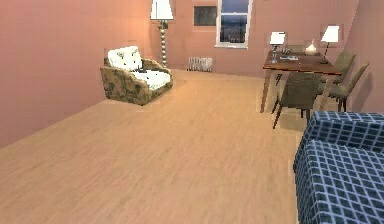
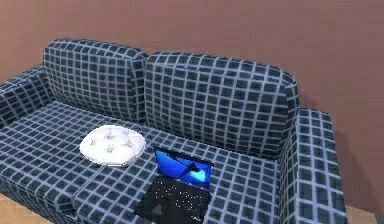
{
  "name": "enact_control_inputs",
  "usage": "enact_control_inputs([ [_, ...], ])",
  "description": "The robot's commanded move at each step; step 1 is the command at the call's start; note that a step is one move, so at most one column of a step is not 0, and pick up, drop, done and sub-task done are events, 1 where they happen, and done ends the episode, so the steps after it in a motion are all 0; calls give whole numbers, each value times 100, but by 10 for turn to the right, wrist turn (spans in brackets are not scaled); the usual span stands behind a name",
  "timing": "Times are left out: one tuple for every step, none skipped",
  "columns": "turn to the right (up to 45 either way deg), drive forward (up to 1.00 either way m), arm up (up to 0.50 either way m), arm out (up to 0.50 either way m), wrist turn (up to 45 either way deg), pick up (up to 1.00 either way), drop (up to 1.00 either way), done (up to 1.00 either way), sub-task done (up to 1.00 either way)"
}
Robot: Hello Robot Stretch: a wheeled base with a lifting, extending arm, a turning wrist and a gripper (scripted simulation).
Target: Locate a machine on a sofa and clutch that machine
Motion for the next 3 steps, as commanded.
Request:
enact_control_inputs([
  [0, 0, 0, 12, 0, 0, 0, 0, 0],
  [0, 0, 0, 0, 450, 0, 0, 0, 0],
  [0, 0, 0, 0, 450, 0, 0, 0, 0],
])
